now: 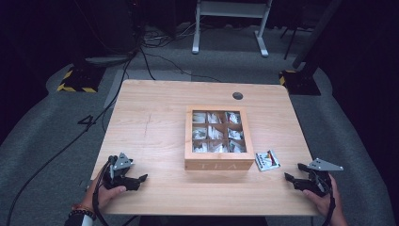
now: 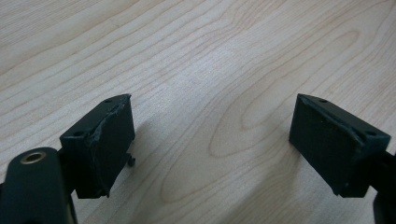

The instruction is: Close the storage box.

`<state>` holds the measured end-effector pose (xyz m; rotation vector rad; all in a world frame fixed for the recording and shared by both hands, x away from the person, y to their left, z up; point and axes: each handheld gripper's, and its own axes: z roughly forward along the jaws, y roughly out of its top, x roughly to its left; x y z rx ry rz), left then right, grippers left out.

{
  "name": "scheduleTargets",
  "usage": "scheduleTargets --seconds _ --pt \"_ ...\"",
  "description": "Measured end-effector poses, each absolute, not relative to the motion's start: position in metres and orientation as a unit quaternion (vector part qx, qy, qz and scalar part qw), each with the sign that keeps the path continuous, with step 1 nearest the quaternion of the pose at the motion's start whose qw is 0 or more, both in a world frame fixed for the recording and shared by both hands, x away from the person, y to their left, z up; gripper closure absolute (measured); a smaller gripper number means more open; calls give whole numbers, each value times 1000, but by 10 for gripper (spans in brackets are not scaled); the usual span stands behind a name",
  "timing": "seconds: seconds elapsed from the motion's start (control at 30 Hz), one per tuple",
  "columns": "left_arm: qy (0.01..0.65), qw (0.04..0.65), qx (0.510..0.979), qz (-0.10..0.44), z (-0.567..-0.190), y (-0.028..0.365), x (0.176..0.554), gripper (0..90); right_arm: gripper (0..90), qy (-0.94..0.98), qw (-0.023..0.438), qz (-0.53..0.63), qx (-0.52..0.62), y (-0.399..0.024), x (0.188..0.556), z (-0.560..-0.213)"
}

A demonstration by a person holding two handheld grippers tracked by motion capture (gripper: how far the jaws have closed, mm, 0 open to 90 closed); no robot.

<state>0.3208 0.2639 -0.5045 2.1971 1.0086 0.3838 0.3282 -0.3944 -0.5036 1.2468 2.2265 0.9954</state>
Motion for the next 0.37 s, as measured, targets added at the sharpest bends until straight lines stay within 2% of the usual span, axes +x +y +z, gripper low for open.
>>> scheduleTargets --seconds 0.37 --pt "386 340 845 147 -505 264 321 145 231 796 201 355 447 -394 328 -504"
